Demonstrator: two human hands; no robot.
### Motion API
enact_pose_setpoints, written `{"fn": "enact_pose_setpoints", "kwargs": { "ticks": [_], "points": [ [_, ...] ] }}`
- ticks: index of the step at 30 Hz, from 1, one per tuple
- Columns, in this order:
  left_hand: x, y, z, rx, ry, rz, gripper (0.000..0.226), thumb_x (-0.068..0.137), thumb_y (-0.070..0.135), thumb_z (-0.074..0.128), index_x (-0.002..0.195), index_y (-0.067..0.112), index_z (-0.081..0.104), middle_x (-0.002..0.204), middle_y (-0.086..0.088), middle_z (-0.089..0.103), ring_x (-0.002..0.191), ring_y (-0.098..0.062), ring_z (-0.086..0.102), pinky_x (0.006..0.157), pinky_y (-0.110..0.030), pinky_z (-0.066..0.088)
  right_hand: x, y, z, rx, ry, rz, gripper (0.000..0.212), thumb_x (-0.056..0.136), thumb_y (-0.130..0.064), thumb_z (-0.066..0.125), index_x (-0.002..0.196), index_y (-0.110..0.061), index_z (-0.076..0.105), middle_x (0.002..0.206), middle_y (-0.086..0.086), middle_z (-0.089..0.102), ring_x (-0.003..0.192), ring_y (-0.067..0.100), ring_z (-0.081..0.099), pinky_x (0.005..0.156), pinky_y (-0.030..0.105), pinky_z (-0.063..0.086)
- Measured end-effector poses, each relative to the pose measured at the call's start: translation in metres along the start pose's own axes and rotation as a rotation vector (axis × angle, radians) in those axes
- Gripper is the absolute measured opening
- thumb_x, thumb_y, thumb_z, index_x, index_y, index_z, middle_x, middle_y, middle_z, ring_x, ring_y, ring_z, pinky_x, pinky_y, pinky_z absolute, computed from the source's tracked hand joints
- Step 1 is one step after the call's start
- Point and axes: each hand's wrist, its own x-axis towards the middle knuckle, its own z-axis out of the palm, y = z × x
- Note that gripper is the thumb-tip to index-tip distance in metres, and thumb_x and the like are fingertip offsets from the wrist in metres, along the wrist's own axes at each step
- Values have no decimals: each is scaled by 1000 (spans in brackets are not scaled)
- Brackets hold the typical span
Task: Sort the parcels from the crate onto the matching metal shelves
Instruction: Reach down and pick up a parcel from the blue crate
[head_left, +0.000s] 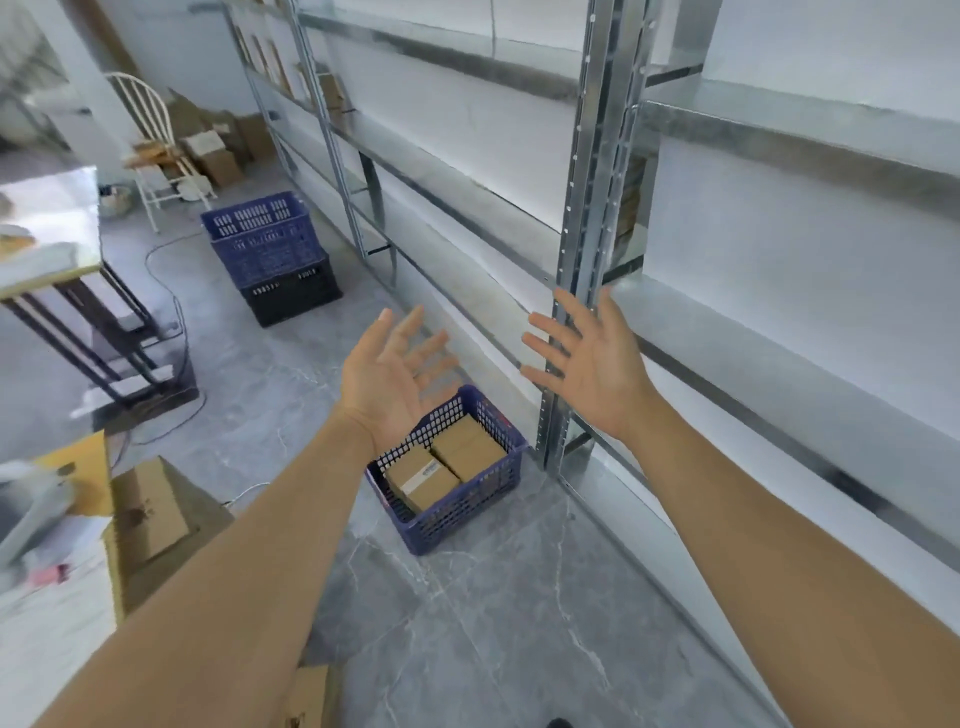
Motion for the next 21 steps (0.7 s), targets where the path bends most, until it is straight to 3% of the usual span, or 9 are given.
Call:
{"fn": "enact_pose_setpoints", "kwargs": {
  "ticks": [4,10,14,21],
  "points": [
    [21,-7,2,-33,80,6,61,99,64,41,153,37,48,151,-6,58,138,-33,55,120,-60,34,46,-8,-8,-5,-63,71,66,104,-67,29,158,-32,41,151,8,54,147,30,47,121,62,35],
    [52,-7,-16,-81,199,14,61,99,65,40,151,36,50,149,-5,59,135,-31,57,122,-62,29,102,3,-3,-51,-145,181,69,103,-68,30,161,-31,37,145,8,56,142,29,51,119,58,40],
    [71,-9,-44,-87,266,-9,64,99,66,39,155,35,46,152,-7,56,140,-34,52,122,-62,30,139,21,9,-98,-186,242,71,103,-68,31,162,-29,35,151,8,55,137,28,51,118,57,40],
    [124,-7,-113,-135,381,-54,62,97,67,42,149,35,53,151,-7,57,139,-34,53,119,-61,35,214,55,46,-172,-207,328,67,105,-65,27,162,-29,35,163,8,46,150,30,44,123,60,33]
  ]
}}
